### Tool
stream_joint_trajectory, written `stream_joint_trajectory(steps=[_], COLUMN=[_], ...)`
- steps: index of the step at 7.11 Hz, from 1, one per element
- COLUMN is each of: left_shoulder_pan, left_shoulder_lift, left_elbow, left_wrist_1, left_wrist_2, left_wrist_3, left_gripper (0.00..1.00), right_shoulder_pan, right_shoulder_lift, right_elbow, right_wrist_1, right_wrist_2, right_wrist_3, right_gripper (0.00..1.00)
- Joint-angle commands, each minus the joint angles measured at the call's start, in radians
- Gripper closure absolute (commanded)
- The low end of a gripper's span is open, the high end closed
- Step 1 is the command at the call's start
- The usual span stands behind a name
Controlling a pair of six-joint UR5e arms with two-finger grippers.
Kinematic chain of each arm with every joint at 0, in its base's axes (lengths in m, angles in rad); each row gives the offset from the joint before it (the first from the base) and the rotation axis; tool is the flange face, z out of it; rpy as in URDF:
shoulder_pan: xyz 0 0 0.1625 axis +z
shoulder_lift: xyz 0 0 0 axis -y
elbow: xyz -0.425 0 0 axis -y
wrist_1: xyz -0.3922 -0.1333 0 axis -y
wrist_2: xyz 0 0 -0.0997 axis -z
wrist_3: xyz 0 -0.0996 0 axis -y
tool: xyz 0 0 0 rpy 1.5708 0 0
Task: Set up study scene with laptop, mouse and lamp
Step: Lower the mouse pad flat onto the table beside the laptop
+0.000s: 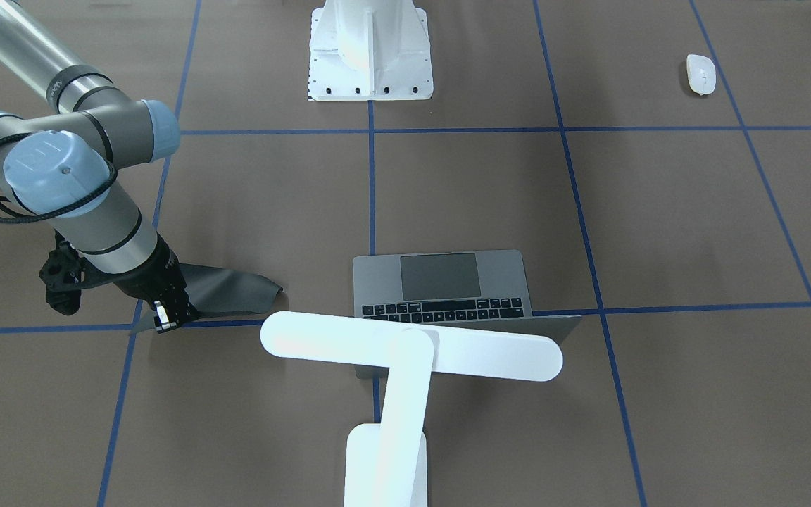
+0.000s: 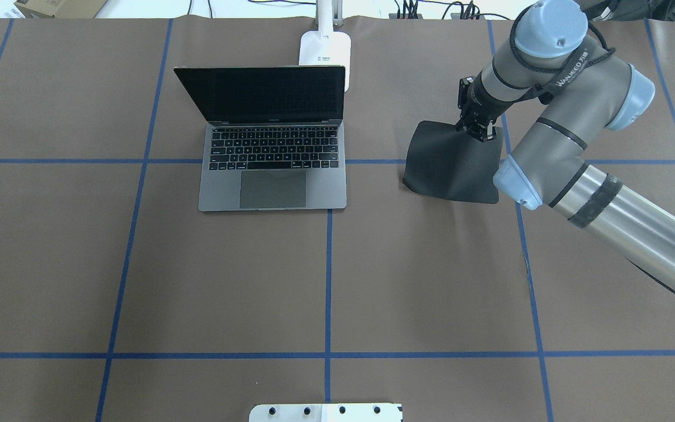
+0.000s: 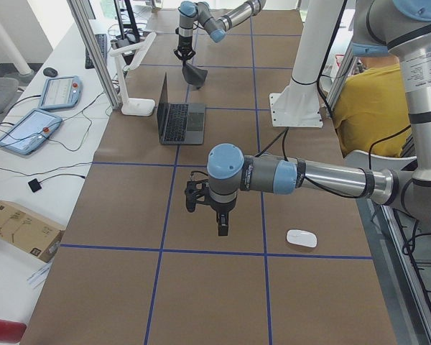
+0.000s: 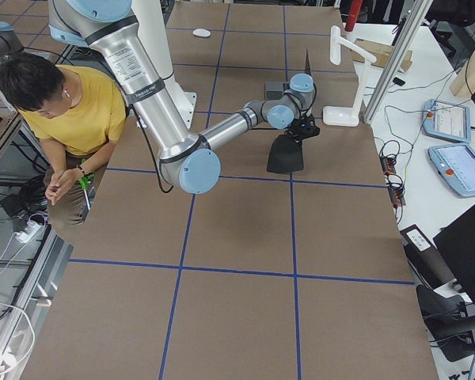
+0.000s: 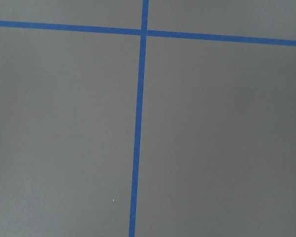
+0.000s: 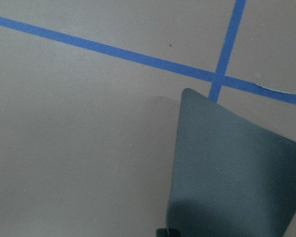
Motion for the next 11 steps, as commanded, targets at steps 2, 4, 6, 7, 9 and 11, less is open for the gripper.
stream_joint_trajectory(steps=[2, 4, 6, 7, 9, 11], left_shoulder_pan=[0.001, 0.001, 0.001, 0.001, 0.001, 0.001], left_shoulder_lift=[0.001, 0.001, 0.001, 0.001, 0.001, 0.001], left_elbow=[0.009, 0.021, 0.029, 0.029, 0.03, 0.03], left_wrist_1=[0.0, 0.0, 0.0, 0.0, 0.0, 0.0], left_wrist_2=[0.0, 0.0, 0.0, 0.0, 0.0, 0.0], left_wrist_3=[0.0, 0.0, 0.002, 0.002, 0.002, 0.002], left_gripper=[0.0, 0.0, 0.0, 0.0, 0.0, 0.0], right_shoulder_pan=[-0.057, -0.108, -0.142, -0.162, -0.163, -0.16], right_shoulder_lift=[0.057, 0.086, 0.12, 0.123, 0.112, 0.106], right_elbow=[-0.046, -0.042, -0.045, -0.046, -0.045, -0.045], right_wrist_1=[0.011, 0.008, 0.002, -0.001, 0.005, 0.007], right_wrist_2=[-0.075, -0.097, -0.141, -0.178, -0.185, -0.185], right_wrist_3=[0.085, 0.243, 0.426, 0.442, 0.425, 0.417], right_gripper=[1.0, 1.0, 1.0, 1.0, 1.0, 0.3])
